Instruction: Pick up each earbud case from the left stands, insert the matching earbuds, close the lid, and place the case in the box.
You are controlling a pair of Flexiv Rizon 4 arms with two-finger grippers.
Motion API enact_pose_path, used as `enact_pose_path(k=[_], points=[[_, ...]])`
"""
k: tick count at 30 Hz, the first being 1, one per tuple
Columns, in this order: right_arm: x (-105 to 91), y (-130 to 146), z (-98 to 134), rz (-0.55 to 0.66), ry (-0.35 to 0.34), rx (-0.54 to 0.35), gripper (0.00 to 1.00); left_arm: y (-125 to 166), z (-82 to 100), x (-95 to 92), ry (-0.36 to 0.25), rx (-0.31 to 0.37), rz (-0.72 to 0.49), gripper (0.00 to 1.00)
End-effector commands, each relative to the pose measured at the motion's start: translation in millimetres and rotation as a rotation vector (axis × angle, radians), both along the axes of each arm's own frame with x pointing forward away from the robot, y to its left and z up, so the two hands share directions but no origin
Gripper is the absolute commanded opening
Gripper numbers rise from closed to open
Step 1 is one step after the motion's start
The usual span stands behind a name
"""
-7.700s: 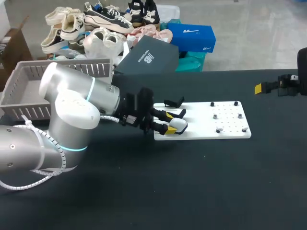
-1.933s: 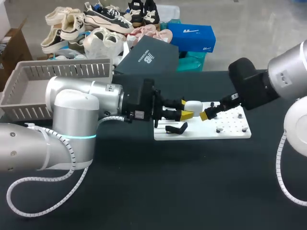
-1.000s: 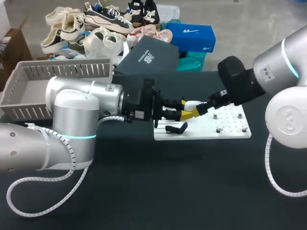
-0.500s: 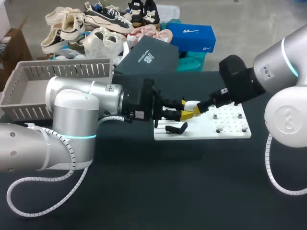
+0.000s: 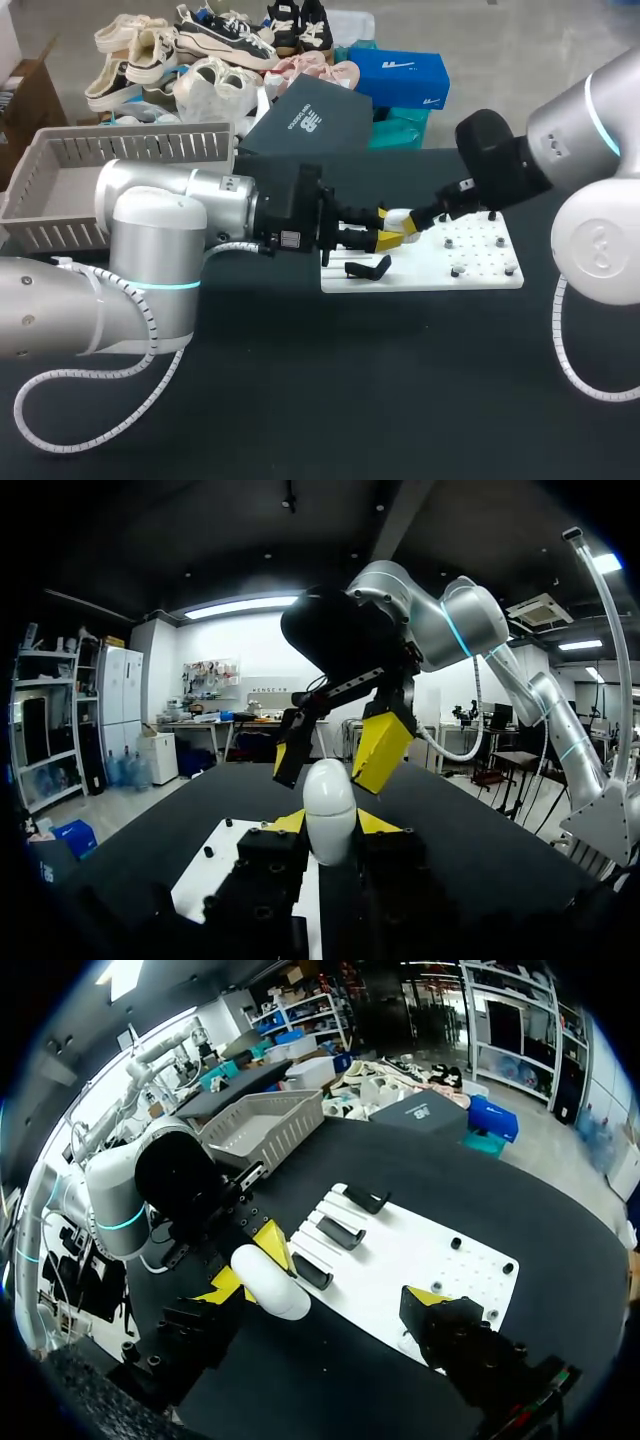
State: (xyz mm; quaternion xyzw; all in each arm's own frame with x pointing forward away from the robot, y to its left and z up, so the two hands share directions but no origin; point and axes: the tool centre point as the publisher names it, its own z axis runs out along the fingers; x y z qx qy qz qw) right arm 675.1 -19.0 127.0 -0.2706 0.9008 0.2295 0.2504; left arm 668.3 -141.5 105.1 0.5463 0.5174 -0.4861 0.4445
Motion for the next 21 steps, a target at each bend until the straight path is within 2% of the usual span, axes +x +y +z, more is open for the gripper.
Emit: enact_pose_path(k=[1, 12, 16, 21], points=[[3.1, 1, 2, -0.006, -0.003, -0.012, 1.00, -1, -0.4, -0.2, -0.001, 0.000, -0.001, 0.00], [19.7, 6, 15, -0.002, -0.029, -0.021, 1.00, -1, -0.4, -0.2, -0.001, 0.000, -0.001, 0.00], [22.5, 4, 23, -0.007, -0.057, -0.023, 1.00, -1, -0.4, -0.2, -0.001, 0.000, -0.001, 0.00], [20.3, -13, 37, -0.044, -0.116, -0.069, 1.00, -1, -0.4, -0.2, -0.001, 0.000, -0.001, 0.00]])
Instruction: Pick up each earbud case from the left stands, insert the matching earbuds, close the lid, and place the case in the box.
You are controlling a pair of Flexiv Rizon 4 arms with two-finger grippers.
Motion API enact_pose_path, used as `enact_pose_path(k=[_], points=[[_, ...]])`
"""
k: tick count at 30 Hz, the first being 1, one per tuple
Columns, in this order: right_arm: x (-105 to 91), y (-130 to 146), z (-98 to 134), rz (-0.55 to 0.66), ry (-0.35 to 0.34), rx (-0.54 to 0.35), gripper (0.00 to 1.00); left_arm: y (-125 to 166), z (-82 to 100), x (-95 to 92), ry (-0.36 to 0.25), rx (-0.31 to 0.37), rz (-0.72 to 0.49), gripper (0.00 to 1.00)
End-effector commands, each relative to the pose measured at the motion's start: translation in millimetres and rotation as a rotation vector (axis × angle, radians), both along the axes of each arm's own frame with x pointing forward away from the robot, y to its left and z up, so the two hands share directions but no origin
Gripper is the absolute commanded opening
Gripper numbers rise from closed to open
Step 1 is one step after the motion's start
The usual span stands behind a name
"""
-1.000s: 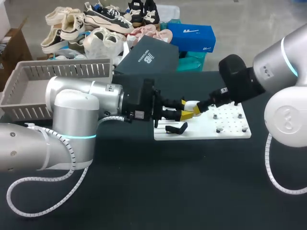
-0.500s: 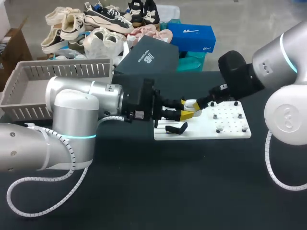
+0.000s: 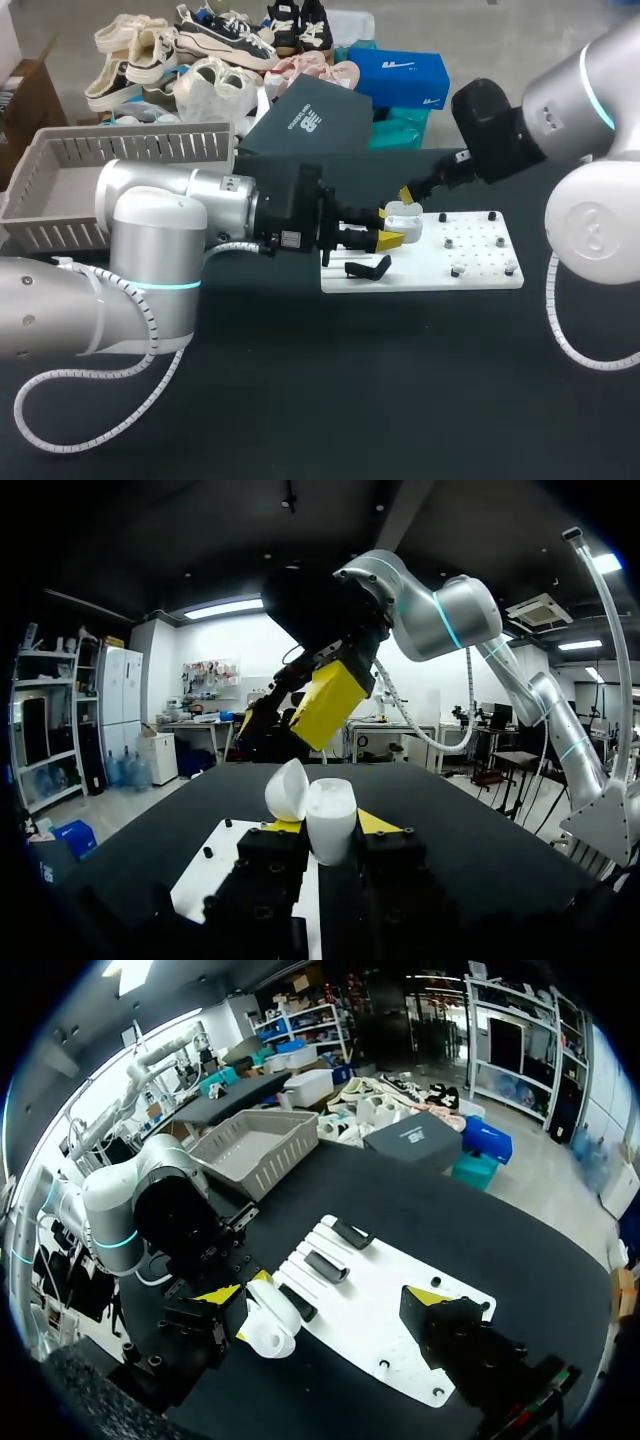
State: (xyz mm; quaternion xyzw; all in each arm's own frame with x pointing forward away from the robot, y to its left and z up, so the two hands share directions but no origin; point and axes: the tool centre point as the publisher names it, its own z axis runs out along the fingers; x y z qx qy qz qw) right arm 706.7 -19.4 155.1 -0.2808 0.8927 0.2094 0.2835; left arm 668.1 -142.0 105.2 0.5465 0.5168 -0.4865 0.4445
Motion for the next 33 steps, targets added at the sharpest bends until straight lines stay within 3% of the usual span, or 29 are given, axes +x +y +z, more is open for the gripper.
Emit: enact_pose_path(k=[1, 10, 18, 32, 33], points=[[-12.1, -17, 10, -0.054, -0.049, -0.066, 1.00, 0, -0.5, 0.1, -0.001, 0.000, 0.000, 0.00], [-14.9, -62, 3, -0.178, -0.096, -0.251, 1.00, 0, -0.5, 0.1, -0.001, 0.000, 0.000, 0.00], [-24.6, -95, -24, -0.268, -0.063, -0.393, 1.00, 0, -0.5, 0.1, -0.001, 0.000, 0.000, 0.00], [-33.1, -112, -57, -0.339, 0.036, -0.476, 1.00, 0, -0.5, 0.1, -0.001, 0.000, 0.000, 0.00], [-33.8, -112, -59, -0.339, 0.042, -0.480, 0.86, 0, -0.5, 0.1, -0.001, 0.000, 0.000, 0.00]])
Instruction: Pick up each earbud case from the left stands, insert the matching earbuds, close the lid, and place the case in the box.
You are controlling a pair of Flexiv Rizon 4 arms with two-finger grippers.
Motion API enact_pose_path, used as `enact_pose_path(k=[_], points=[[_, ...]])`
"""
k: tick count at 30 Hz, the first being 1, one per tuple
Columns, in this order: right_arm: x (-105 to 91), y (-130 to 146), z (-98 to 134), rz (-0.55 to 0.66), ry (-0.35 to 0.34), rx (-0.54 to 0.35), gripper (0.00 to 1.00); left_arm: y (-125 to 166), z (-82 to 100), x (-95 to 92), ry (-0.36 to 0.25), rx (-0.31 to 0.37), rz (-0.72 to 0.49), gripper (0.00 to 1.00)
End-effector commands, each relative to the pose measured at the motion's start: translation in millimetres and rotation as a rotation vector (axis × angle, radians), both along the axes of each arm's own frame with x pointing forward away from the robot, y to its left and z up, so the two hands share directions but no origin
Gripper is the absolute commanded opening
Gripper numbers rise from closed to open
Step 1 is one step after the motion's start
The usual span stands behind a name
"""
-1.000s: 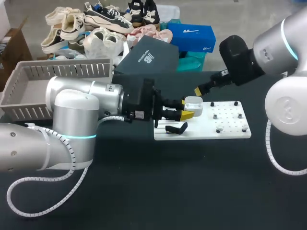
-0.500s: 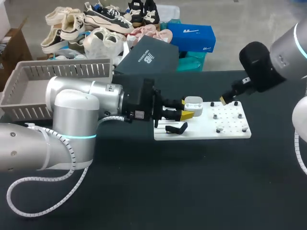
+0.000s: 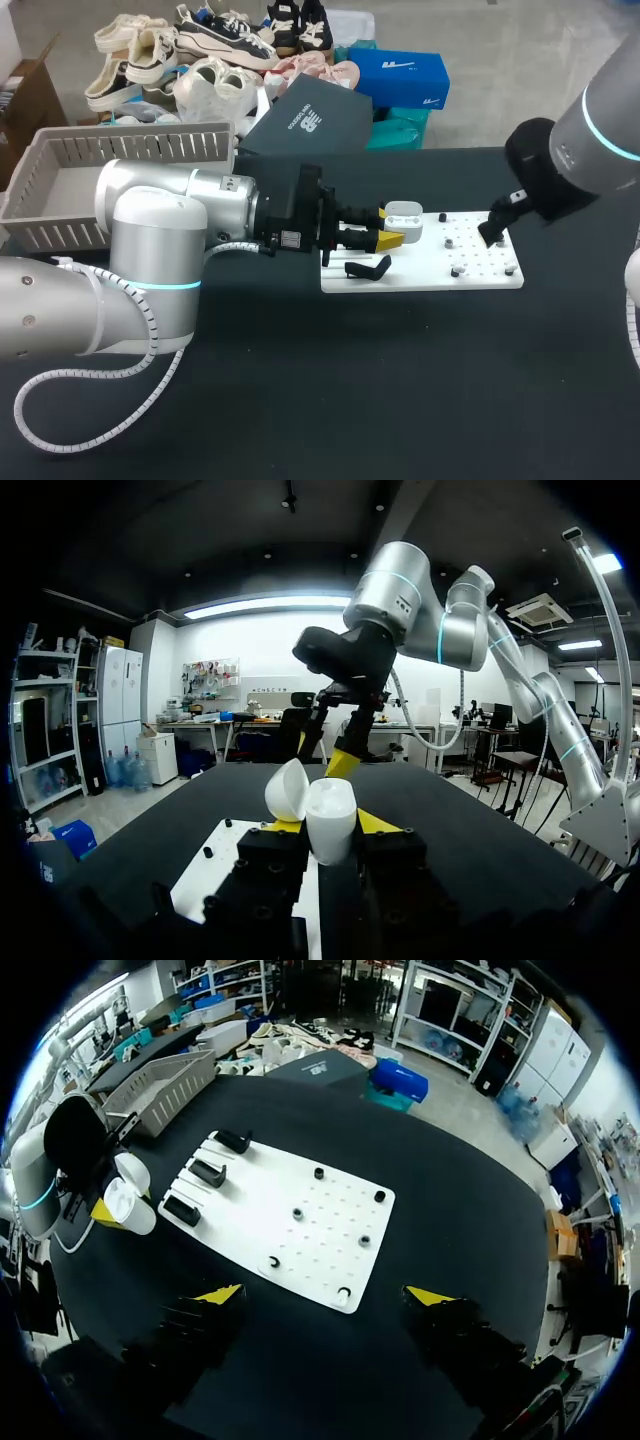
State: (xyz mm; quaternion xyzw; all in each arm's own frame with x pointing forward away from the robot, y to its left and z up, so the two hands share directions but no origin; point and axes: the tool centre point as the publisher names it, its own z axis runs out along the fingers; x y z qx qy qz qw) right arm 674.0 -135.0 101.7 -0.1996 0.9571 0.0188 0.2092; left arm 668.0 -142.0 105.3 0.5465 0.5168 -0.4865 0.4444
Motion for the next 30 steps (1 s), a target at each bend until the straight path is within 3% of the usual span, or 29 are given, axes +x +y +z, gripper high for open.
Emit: enact_pose_path(k=[1, 5, 6, 7, 9, 12, 17, 22, 23, 30], points=[[-2.0, 4, -9, -0.064, -0.044, -0.128, 0.85, 0, -0.6, 0.2, -0.001, 0.000, 0.000, 0.00], [-4.3, 3, -19, -0.068, -0.017, -0.134, 0.74, 0, -0.6, 0.2, -0.001, 0.000, 0.000, 0.00], [-4.8, 2, -21, -0.069, -0.013, -0.134, 0.68, 0, -0.6, 0.2, -0.001, 0.000, 0.000, 0.00], [-5.5, 2, -24, -0.070, -0.007, -0.134, 0.51, 0, -0.6, 0.2, -0.001, 0.000, 0.000, 0.00], [-6.6, 0, -27, -0.073, 0.009, -0.130, 0.44, 0, -0.6, 0.2, -0.001, 0.000, 0.000, 0.00], [-8.2, -3, -32, -0.077, 0.024, -0.130, 0.47, 0, -0.6, 0.2, -0.001, 0.000, 0.000, 0.00], [-9.5, -9, -38, -0.087, 0.045, -0.138, 0.44, 0, -0.6, 0.2, -0.001, 0.000, 0.000, 0.00], [-9.7, -11, -43, -0.088, 0.060, -0.142, 0.61, 0, -0.6, 0.2, -0.001, 0.000, 0.000, 0.00], [-9.6, -11, -44, -0.086, 0.066, -0.143, 0.71, 0, -0.6, 0.2, -0.001, 0.000, 0.000, 0.00], [-6.6, -13, -54, -0.081, 0.085, -0.147, 0.65, 0, -0.6, 0.2, -0.001, 0.000, 0.000, 0.00]])
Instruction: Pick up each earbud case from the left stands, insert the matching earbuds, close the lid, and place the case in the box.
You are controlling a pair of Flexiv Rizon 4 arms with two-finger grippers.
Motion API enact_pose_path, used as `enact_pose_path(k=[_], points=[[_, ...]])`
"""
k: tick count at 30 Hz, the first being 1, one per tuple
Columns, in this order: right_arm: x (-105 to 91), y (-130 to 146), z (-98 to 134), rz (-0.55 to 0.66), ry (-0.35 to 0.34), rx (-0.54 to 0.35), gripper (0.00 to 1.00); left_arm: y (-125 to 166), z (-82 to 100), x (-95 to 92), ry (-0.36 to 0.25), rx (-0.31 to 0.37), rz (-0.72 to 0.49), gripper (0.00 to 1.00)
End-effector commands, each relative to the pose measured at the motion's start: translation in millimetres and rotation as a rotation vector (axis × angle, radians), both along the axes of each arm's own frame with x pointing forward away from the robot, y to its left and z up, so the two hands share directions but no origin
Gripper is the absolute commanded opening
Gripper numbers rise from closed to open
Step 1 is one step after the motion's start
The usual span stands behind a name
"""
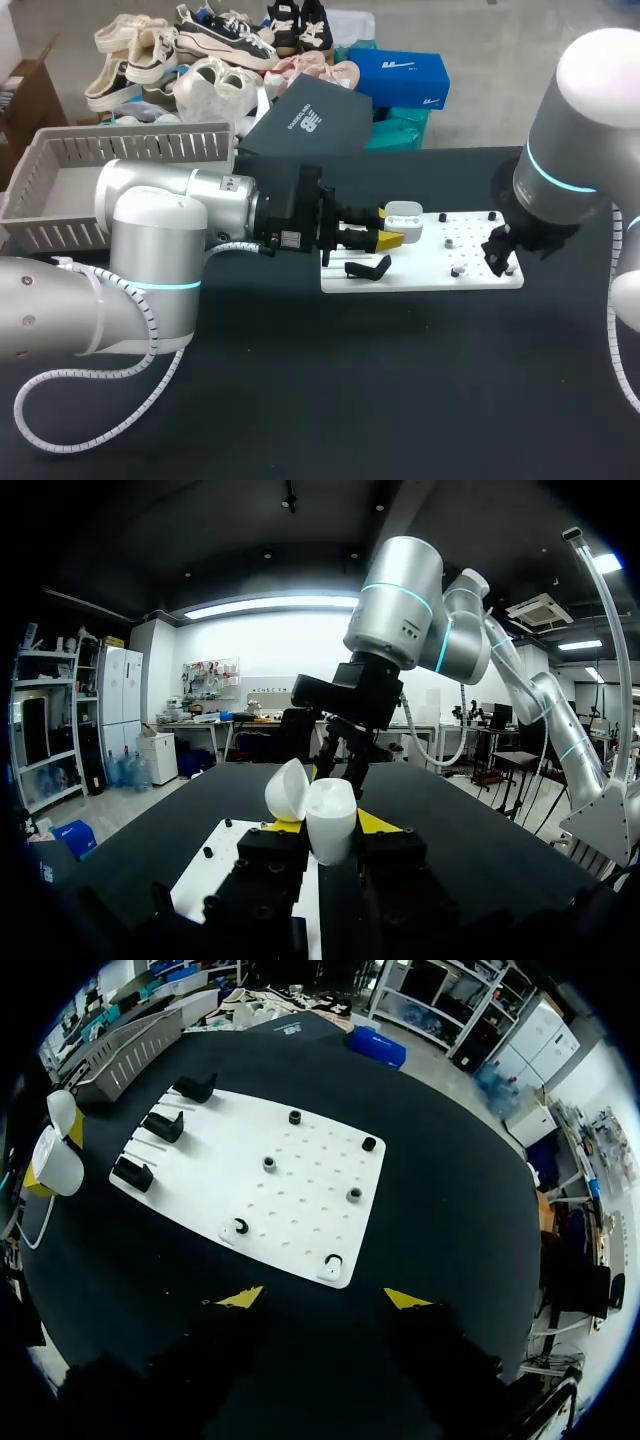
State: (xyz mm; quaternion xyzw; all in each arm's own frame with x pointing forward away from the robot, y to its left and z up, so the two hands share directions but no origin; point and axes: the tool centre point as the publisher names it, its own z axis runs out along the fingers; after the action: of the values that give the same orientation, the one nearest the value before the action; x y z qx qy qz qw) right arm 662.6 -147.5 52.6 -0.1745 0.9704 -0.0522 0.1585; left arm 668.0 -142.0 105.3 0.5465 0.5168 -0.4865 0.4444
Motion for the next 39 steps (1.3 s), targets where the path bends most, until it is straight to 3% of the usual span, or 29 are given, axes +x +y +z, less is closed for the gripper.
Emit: enact_pose_path(k=[1, 2, 12, 26, 39], points=[[5.5, -1, -6, -0.002, 0.014, -0.001, 0.64, 0, -0.6, 0.2, -0.001, 0.000, 0.000, 0.00], [6.5, -2, -8, -0.003, 0.018, -0.001, 0.60, 0, -0.6, 0.2, -0.001, 0.000, 0.000, 0.00], [11.7, -2, -18, -0.008, 0.047, 0.006, 0.59, 0, -0.6, 0.2, -0.001, 0.000, 0.000, 0.00], [17.5, -1, -25, -0.007, 0.067, 0.017, 0.45, 0, -0.6, 0.2, -0.001, 0.000, 0.000, 0.00], [18.3, -2, -29, -0.016, 0.079, 0.028, 0.43, 0, -0.6, 0.2, -0.001, 0.000, 0.000, 0.00]])
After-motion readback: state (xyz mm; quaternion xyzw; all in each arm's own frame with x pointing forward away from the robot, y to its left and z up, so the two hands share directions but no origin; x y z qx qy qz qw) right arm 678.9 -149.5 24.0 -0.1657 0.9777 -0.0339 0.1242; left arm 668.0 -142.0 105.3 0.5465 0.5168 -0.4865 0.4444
